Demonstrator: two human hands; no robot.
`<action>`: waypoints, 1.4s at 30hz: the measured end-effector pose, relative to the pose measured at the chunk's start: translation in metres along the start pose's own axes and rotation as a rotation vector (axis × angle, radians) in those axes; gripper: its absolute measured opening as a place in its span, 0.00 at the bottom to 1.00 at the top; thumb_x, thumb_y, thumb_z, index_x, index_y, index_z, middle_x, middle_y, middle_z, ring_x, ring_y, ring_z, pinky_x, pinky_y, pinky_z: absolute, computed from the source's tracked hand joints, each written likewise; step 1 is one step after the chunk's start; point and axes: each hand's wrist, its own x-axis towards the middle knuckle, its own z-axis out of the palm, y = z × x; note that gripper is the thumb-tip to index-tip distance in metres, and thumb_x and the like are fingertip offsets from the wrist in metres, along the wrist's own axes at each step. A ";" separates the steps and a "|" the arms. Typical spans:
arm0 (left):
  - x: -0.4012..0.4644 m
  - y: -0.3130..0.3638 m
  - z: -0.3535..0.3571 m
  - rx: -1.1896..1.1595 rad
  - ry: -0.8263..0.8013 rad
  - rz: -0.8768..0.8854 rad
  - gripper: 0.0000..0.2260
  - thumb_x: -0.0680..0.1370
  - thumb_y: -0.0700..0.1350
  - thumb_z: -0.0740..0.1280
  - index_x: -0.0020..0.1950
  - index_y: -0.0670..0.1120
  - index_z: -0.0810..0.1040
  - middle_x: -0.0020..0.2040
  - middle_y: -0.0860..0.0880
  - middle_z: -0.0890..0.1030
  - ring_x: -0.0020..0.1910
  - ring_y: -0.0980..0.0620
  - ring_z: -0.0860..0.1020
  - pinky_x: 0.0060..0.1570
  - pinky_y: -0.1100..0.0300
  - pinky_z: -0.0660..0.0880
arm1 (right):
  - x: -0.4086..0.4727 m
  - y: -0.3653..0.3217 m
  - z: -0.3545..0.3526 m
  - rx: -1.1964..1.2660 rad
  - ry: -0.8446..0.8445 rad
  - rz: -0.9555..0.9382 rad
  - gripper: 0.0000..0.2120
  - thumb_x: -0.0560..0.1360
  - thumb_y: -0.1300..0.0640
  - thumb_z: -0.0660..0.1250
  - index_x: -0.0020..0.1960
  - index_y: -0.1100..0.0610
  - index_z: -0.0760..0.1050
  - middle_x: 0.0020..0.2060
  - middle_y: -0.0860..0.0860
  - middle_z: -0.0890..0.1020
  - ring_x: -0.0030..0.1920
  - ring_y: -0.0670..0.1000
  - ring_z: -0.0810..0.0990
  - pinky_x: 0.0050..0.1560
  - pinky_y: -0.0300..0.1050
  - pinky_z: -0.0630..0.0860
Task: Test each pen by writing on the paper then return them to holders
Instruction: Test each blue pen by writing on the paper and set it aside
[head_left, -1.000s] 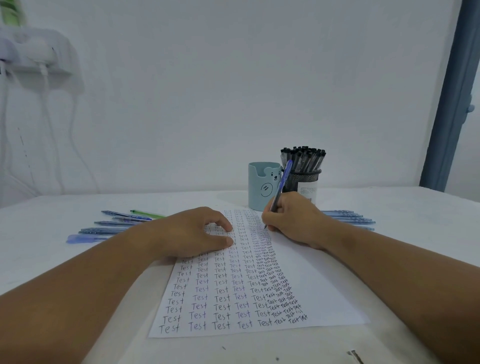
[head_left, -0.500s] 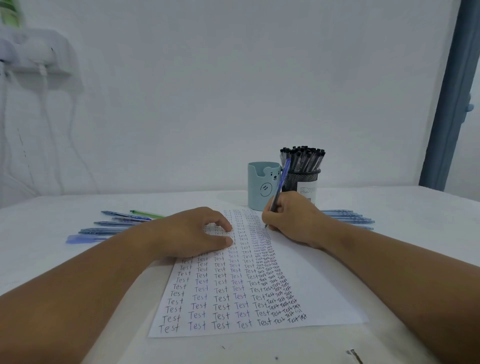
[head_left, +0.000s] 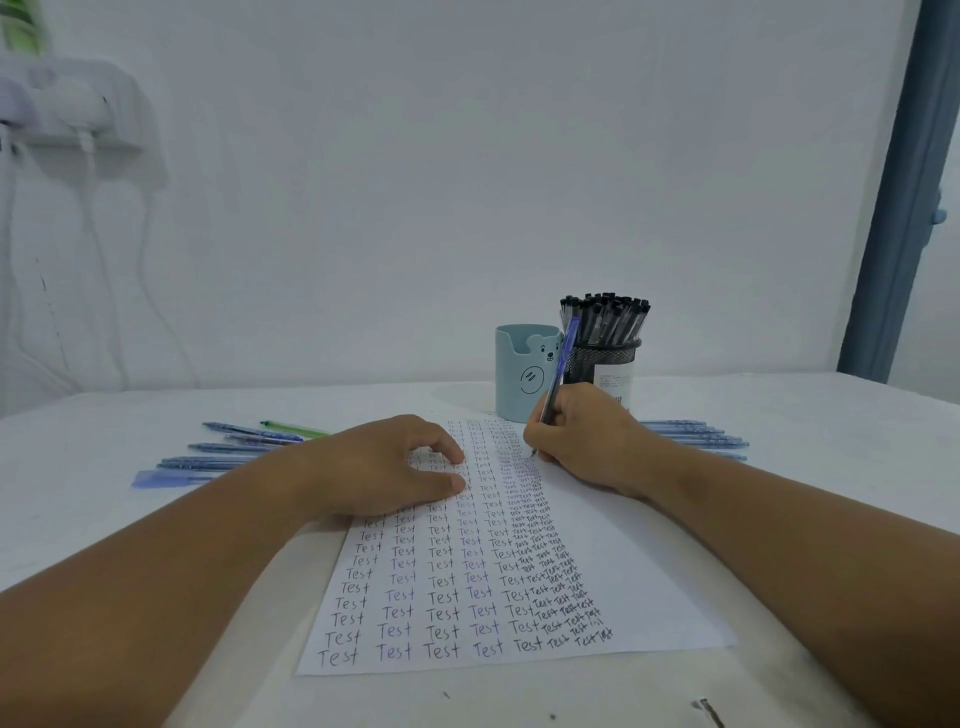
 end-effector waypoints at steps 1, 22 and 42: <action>0.000 0.000 0.000 0.000 0.001 -0.001 0.14 0.77 0.61 0.68 0.62 0.63 0.76 0.63 0.64 0.69 0.68 0.60 0.66 0.70 0.59 0.63 | 0.000 0.000 0.000 -0.003 0.000 0.004 0.07 0.75 0.60 0.67 0.40 0.60 0.80 0.30 0.44 0.80 0.35 0.43 0.77 0.39 0.39 0.73; 0.000 -0.001 0.000 -0.009 -0.004 0.001 0.14 0.77 0.61 0.68 0.62 0.63 0.76 0.63 0.64 0.69 0.69 0.60 0.66 0.71 0.58 0.62 | 0.003 0.007 0.001 0.221 0.058 0.066 0.07 0.77 0.58 0.66 0.40 0.58 0.77 0.32 0.51 0.82 0.29 0.49 0.73 0.30 0.40 0.69; 0.003 -0.006 0.001 -0.011 -0.001 0.010 0.14 0.76 0.63 0.68 0.60 0.65 0.76 0.68 0.64 0.69 0.71 0.60 0.66 0.73 0.55 0.62 | 0.001 0.004 -0.015 0.215 0.269 -0.227 0.14 0.78 0.67 0.55 0.41 0.52 0.72 0.28 0.41 0.72 0.30 0.49 0.66 0.31 0.44 0.65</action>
